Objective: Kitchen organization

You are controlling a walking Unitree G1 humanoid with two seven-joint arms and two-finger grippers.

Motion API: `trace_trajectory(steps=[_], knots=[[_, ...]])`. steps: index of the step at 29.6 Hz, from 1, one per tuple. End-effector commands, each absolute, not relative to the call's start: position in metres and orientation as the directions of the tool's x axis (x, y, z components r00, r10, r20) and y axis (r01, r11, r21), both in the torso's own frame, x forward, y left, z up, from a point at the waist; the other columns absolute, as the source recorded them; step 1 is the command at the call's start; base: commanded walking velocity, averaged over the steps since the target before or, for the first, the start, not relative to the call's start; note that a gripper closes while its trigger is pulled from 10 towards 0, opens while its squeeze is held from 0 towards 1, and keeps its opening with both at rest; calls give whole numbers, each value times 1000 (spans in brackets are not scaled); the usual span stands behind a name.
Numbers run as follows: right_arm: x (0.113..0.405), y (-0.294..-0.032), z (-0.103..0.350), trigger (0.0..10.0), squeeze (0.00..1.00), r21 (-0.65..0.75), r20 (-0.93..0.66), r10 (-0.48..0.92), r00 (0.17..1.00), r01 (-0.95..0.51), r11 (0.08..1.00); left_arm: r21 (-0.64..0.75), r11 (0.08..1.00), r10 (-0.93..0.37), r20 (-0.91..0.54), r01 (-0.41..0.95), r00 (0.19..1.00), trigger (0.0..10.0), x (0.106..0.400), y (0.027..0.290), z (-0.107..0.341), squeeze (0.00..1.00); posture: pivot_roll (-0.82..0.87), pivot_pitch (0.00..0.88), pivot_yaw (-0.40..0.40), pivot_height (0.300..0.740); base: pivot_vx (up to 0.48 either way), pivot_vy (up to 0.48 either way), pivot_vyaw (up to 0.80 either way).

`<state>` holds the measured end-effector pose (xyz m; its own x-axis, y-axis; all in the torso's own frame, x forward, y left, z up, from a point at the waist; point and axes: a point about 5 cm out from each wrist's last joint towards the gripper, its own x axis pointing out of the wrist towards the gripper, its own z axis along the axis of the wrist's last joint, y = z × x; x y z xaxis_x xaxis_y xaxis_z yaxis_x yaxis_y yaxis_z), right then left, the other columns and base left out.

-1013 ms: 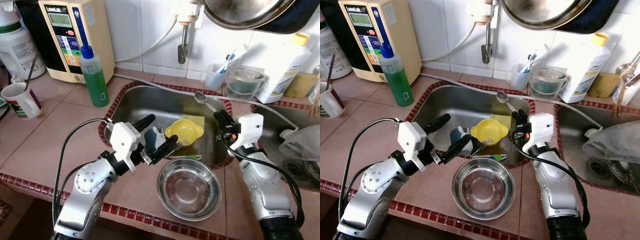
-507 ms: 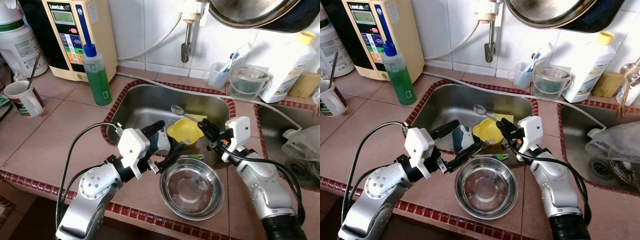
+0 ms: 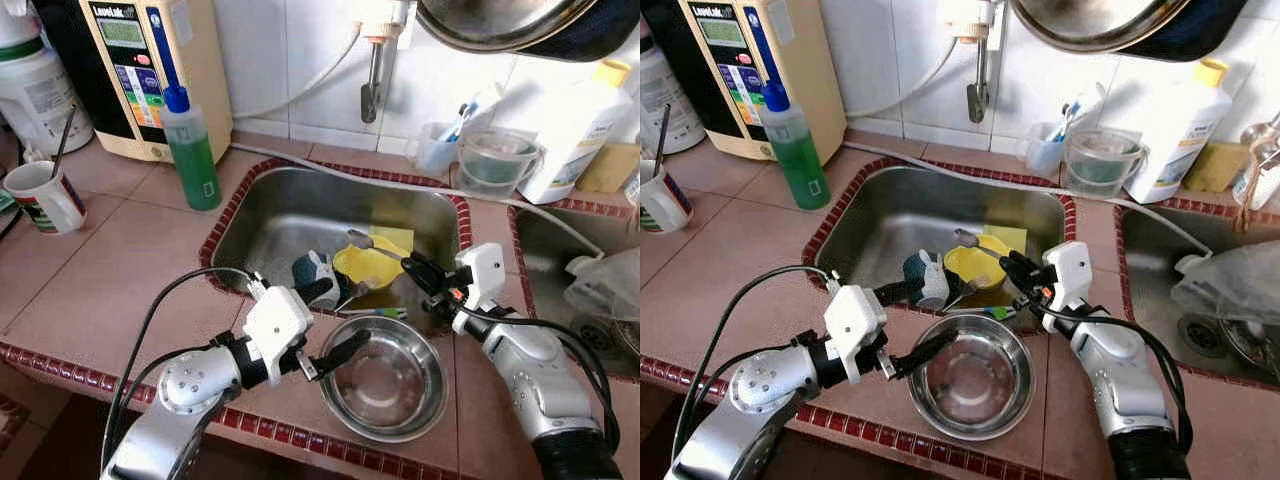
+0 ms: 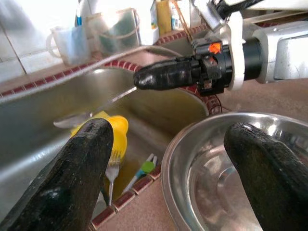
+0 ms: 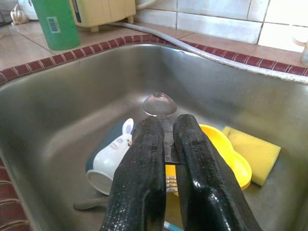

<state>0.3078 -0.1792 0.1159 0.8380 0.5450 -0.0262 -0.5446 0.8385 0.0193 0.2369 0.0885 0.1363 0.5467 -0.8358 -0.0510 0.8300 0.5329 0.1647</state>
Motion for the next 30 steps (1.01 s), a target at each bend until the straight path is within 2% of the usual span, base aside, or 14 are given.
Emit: trace_trajectory(steps=[1, 13, 14, 30], knots=[[309, -182, 118, 10000, 0, 26, -13, 544, 839, -543, 839, 171, 538, -832, -51, 826, 552, 10000, 240, 91, 141, 0, 9, 98, 29, 740, 0, 0, 0], [305, -182, 110, 10000, 0, 54, -33, 546, 837, -544, 837, 183, 529, -837, -49, 829, 545, 10000, 242, 92, 146, 0, 4, 84, 33, 740, 0, 0, 0], [304, -183, 109, 10000, 1000, 70, -32, 548, 836, -545, 836, 183, 530, -837, -48, 828, 546, 10000, 243, 92, 146, 0, 4, 81, 33, 740, 0, 0, 0], [307, -182, 112, 10000, 1000, 104, 0, 541, 841, -538, 837, 186, 543, -829, -32, 819, 558, 10000, 245, 92, 148, 0, 8, 71, 31, 740, 0, 0, 0]])
